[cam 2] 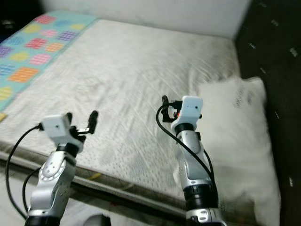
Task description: Clean up the room
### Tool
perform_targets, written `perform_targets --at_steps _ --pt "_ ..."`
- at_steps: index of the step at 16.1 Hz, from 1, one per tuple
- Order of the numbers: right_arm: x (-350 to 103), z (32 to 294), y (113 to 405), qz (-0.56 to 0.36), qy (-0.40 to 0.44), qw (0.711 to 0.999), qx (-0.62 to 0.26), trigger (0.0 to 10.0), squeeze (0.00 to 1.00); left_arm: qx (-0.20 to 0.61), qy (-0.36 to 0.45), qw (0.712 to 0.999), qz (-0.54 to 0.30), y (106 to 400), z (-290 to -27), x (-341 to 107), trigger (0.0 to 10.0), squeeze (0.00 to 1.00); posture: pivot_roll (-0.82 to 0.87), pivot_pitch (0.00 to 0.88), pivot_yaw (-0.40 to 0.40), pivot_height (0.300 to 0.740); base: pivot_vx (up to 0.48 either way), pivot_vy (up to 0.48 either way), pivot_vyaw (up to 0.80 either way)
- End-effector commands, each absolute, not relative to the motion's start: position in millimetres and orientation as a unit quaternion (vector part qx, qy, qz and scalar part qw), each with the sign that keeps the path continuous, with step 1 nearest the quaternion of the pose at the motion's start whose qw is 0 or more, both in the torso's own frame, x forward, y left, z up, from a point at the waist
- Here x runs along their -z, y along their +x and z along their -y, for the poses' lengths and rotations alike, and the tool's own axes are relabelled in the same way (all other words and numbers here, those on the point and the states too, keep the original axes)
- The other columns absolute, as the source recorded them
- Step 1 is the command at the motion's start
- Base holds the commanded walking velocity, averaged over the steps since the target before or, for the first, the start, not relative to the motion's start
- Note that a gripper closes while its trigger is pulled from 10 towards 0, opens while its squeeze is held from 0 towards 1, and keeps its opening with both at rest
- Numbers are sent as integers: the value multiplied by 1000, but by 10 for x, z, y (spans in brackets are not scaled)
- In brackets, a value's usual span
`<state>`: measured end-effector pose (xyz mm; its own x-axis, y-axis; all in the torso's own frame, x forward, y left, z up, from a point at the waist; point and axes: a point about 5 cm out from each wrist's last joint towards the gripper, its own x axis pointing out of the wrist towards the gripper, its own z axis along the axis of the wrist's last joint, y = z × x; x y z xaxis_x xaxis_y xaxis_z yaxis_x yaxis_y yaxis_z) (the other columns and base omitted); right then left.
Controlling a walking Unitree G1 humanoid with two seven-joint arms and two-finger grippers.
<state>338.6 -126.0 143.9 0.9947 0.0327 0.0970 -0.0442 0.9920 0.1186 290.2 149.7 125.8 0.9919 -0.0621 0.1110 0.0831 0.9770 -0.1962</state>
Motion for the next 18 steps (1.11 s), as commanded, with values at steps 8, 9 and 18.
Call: perform_targets --at_steps 8,9,18 --pt "-1420 1410 3405 52 34 998 12 10000 0 7 -88 995 40 2803 -1611 -1142 10000 0 21 60 -30 740 0 0 -447" --pt "-1406 1417 3397 51 33 998 14 10000 0 8 -91 995 39 2799 -1603 -1141 10000 0 20 65 -30 740 0 0 -513" --pt "-1286 1460 3365 5 -8 1000 -25 10000 0 10 -106 994 31 2764 -1618 -1113 10000 0 1 70 -34 740 0 0 -373"
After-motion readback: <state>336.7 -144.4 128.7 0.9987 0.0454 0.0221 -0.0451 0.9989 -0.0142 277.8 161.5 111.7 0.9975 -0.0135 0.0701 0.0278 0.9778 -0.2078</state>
